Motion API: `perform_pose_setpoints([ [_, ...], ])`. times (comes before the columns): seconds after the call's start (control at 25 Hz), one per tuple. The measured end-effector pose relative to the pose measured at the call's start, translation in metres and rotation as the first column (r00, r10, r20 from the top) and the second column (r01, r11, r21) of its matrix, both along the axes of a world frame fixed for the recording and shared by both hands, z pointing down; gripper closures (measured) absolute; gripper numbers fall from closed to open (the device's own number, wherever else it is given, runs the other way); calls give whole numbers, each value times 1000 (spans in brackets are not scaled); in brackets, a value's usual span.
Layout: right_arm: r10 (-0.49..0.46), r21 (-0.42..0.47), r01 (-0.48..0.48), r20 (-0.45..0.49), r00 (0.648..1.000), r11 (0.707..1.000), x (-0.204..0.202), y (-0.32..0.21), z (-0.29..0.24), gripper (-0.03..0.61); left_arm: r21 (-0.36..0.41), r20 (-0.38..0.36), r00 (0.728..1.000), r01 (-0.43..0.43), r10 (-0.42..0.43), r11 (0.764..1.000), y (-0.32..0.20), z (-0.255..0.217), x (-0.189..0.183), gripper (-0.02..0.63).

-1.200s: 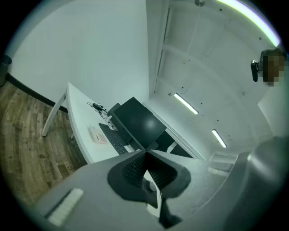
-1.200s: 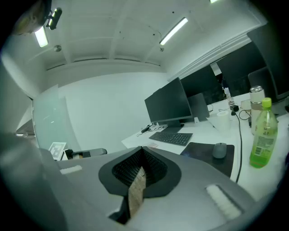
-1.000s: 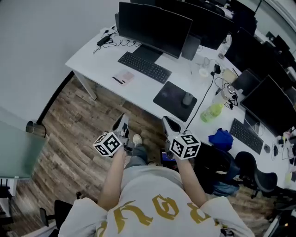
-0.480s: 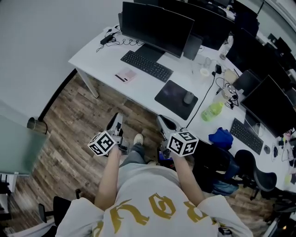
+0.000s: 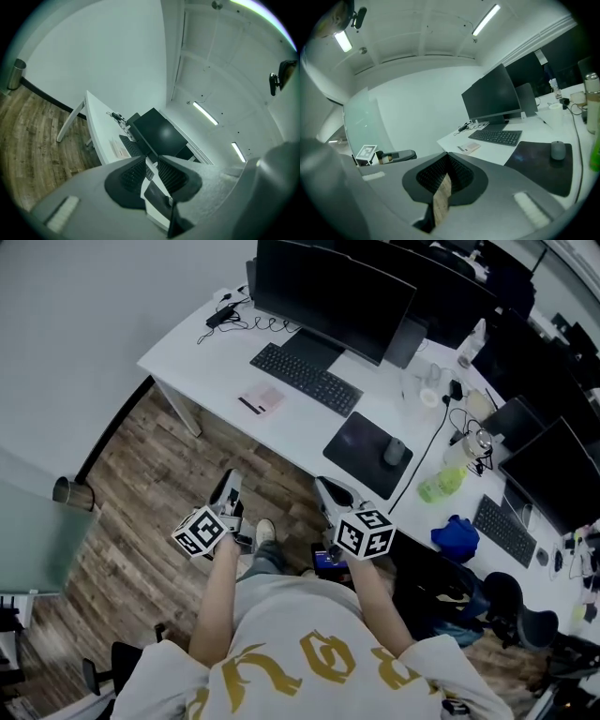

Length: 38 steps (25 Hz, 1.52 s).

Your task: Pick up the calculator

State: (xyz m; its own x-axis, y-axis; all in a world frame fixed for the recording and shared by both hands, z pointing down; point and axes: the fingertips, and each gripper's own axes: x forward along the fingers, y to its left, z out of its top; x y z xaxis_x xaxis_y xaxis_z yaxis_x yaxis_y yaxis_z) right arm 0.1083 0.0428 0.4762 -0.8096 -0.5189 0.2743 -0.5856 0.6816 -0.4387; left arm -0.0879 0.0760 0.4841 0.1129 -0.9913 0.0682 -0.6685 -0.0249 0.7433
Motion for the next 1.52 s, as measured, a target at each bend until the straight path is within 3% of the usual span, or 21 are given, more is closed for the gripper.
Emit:
perform_pose_setpoints([
  [0.28,86,-36,-88,-35,996,996,-25,-63,9,554,-56,-35,998,-58,57,997,-75,18,-39,532],
  [0.68,271,25,-270,-95,958,963,-50,-135,6,555,-129,-67,980,-194,187,972,-176,52,-82,532],
  [0.84,343,34,-342,-137,929,939,-45,-156,17,555,-185,-75,964,-266,256,946,-194,74,-86,528],
  [1.08,424,58,-421,-160,891,905,-34,-171,11,555,-230,-141,957,-282,255,931,-203,99,-94,522],
  [1.52,268,42,-265,-149,952,963,-87,-200,28,555,-315,-250,950,-261,185,913,-227,130,-107,492],
])
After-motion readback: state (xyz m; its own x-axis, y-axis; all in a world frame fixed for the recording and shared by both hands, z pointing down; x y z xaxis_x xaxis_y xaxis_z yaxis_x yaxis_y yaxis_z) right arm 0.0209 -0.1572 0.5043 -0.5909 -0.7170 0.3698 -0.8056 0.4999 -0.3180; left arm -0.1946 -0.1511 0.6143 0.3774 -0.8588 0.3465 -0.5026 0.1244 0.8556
